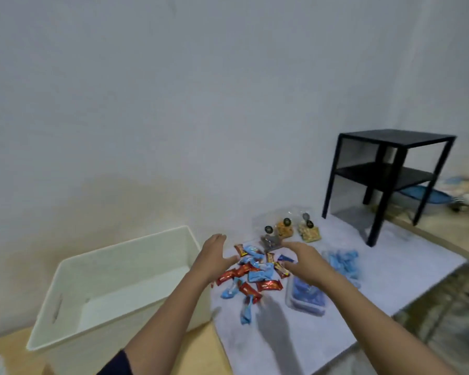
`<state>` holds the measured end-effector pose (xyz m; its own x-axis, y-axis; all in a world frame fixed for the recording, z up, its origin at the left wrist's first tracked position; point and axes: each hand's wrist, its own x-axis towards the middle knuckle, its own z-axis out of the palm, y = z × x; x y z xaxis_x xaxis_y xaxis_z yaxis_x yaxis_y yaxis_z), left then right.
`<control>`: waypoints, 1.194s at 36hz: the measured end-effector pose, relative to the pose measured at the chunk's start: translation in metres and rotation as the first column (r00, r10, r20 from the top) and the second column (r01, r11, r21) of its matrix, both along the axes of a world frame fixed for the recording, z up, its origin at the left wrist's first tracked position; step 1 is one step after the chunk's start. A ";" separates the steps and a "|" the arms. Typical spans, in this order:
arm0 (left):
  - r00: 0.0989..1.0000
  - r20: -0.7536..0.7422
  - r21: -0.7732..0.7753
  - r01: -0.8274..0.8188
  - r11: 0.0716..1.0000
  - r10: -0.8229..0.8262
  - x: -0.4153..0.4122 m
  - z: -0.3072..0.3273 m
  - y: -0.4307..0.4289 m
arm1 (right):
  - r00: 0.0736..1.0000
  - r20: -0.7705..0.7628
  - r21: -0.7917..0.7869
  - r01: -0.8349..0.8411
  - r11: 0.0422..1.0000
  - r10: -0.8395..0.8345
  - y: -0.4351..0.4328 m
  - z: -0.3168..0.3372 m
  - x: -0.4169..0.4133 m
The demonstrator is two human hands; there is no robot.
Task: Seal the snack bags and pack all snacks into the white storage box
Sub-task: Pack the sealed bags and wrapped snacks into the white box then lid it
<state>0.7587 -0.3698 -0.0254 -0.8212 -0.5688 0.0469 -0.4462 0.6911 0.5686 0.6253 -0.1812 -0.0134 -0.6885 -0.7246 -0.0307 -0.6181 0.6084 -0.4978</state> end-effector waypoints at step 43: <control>0.587 -0.290 0.490 -0.587 0.645 0.755 -0.389 -0.165 -0.044 | 0.929 0.366 -0.214 0.130 0.968 -0.044 -0.071 -0.155 -0.498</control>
